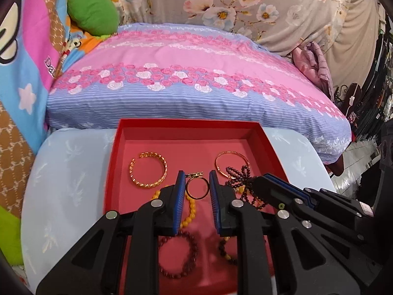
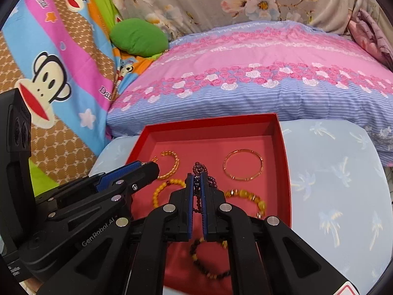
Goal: Organize jewelry
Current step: 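Carry the ring with left tool while right tool carries the strand into the tray, then open both tools to release ring and strand, then lift away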
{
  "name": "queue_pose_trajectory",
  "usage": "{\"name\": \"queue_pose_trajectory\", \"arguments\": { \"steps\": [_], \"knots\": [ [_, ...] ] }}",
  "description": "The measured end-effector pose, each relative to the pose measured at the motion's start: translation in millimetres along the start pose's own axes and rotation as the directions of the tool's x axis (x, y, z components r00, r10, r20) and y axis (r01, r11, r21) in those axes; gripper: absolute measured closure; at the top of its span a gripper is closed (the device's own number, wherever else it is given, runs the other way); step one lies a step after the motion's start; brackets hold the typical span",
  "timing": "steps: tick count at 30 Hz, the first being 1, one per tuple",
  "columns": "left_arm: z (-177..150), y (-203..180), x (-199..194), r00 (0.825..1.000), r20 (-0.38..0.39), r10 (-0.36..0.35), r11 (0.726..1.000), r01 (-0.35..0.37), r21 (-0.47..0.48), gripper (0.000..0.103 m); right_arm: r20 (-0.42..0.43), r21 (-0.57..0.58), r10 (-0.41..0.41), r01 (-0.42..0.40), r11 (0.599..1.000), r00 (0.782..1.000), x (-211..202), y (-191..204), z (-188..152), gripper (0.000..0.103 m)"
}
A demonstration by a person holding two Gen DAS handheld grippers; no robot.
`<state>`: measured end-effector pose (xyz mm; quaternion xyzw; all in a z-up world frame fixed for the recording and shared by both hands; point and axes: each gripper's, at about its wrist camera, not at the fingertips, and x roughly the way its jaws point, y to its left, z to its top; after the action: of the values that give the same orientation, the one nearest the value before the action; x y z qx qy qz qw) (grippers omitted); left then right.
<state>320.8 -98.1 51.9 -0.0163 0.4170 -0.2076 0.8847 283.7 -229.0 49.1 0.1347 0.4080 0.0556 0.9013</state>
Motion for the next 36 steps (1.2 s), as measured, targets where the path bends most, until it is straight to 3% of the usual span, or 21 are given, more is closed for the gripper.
{"name": "queue_pose_trajectory", "arguments": {
  "steps": [7,16,25,36],
  "knots": [
    [9,11,40,0.999,-0.047,0.016,1.000,-0.016,-0.009,0.084,-0.067,0.009,-0.025,0.026,1.000,0.997,39,-10,9,0.097],
    [9,15,55,0.995,-0.085,0.051,0.998,-0.053,-0.019,0.082,-0.105,0.015,-0.045,0.046,0.999,0.993,52,-12,7,0.096],
    [6,12,44,0.993,-0.058,0.100,0.995,-0.101,-0.006,0.071,-0.064,-0.008,-0.077,0.076,0.997,0.995,36,-6,5,0.094],
    [-6,-10,-8,0.993,0.006,0.120,0.992,-0.120,0.024,0.070,0.005,-0.019,-0.087,0.087,0.996,0.996,-20,6,-9,0.093]
  ]
}}
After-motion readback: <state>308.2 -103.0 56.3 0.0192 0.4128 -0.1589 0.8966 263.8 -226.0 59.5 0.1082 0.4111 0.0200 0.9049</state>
